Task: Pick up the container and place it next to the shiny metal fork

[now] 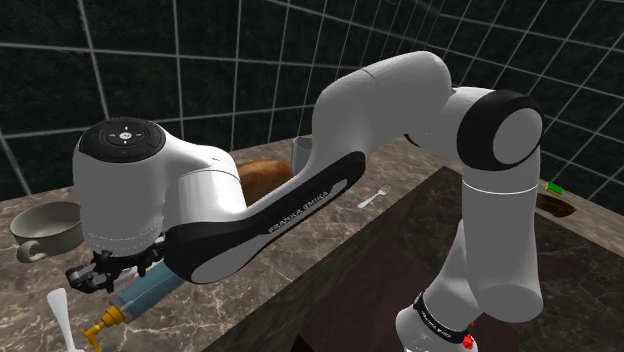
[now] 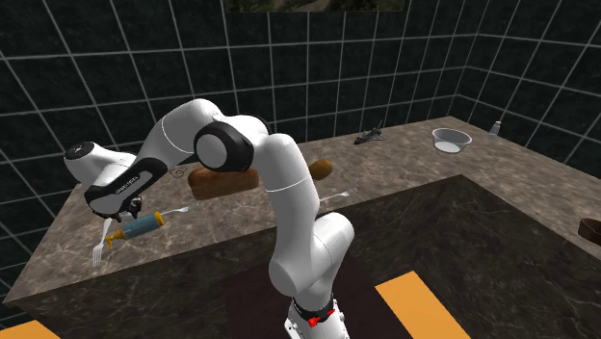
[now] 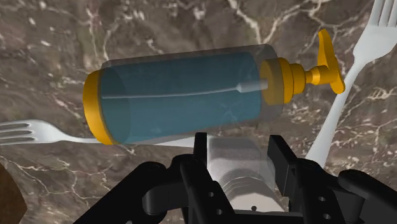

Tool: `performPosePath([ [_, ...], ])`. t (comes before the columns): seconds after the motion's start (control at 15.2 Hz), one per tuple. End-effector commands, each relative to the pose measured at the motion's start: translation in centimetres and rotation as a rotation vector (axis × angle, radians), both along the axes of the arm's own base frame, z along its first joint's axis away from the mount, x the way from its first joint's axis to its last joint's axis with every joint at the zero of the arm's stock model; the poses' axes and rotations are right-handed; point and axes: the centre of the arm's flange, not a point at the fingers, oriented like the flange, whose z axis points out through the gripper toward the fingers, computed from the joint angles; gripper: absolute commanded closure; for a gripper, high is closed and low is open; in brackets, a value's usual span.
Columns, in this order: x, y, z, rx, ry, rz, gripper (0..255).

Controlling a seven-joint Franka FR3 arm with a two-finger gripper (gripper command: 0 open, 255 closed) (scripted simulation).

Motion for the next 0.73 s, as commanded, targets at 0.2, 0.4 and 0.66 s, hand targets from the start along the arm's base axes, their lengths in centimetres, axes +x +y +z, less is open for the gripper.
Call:
performPosePath([
  [0.2, -0.5, -0.1, -1.8, -0.024, 0.032, 0.003, 255],
  [0.4, -0.3, 0.3, -1.5, -0.024, 0.032, 0.002, 0],
  [0.66, -0.8, -0.1, -0.6, -0.024, 0.032, 0.003, 0],
])
